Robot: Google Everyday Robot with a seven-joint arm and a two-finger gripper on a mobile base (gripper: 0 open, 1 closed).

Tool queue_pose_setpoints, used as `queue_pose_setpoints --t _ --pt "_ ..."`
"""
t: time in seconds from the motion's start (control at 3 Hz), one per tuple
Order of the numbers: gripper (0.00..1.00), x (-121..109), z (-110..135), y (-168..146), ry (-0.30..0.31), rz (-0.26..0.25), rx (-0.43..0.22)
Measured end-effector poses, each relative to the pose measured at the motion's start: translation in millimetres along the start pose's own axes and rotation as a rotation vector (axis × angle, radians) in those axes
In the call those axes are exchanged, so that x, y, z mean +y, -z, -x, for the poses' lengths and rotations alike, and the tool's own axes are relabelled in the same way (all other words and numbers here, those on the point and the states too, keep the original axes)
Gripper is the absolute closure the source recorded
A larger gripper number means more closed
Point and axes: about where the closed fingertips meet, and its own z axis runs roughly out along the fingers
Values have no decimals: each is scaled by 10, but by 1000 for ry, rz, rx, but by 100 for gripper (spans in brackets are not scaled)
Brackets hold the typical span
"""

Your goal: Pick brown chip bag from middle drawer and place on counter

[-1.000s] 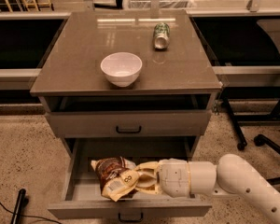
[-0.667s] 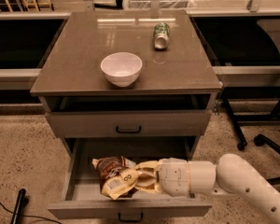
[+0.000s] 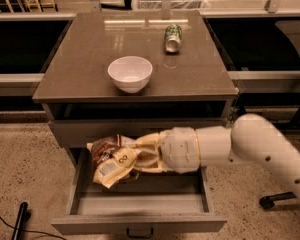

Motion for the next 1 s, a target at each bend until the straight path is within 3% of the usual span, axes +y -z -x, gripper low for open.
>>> queue_pose_setpoints --t 0.33,0.67,1.0 --pt "100 -890 559 -3 208 63 -32" --pt "100 -1446 791 -124 285 112 -66" --pt "100 -1969 896 -281 318 180 -58"
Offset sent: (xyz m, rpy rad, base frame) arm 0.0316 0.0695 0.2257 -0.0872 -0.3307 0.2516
